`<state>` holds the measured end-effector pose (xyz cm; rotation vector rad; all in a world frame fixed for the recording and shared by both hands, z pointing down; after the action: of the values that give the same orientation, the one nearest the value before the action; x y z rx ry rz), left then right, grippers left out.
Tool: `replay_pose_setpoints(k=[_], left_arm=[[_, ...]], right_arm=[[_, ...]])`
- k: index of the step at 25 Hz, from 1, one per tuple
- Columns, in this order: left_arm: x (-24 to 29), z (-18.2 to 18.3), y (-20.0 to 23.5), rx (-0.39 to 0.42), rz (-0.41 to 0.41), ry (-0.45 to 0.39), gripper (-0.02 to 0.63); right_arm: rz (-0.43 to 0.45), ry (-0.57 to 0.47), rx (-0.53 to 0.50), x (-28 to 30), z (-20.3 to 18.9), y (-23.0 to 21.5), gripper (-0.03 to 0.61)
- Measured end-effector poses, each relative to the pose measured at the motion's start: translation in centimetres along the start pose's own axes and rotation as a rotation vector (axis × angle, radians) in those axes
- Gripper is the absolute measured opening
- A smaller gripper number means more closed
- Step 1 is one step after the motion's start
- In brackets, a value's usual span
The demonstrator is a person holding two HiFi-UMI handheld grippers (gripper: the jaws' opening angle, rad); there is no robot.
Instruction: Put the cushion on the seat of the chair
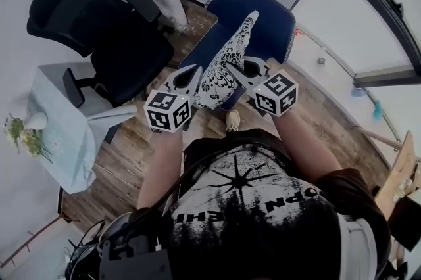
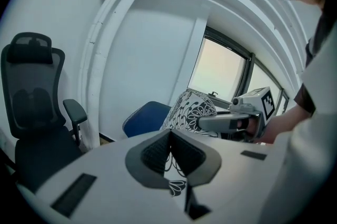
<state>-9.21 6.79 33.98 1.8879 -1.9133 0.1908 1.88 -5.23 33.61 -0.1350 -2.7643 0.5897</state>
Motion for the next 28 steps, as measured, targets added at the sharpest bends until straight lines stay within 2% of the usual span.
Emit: replay_pose_setpoints(k=[11,28], left_arm=[[0.7,-0.3,1.6,-0.01,0.021,0.034,0.014],[1.6,-0.9,11.2,-0.015,-0.122,0.122,0.014]], right_arm=[[0.013,0.024,0.012,2.3,-0.1,-2.2,0.034],[-0.087,0.083,0.158,11.9,-2.1,-3.2,0.034]])
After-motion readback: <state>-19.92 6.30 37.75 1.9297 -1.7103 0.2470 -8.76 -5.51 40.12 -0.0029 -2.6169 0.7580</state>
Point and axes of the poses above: the fingertips, and each gripper's own axes: x forward along the fingers, y to its left, z out of its top, the point moved 6 cm from there along -x, backward along the fingers, and after that the axes turned 7 degrees about x, right-handed, at the moved point
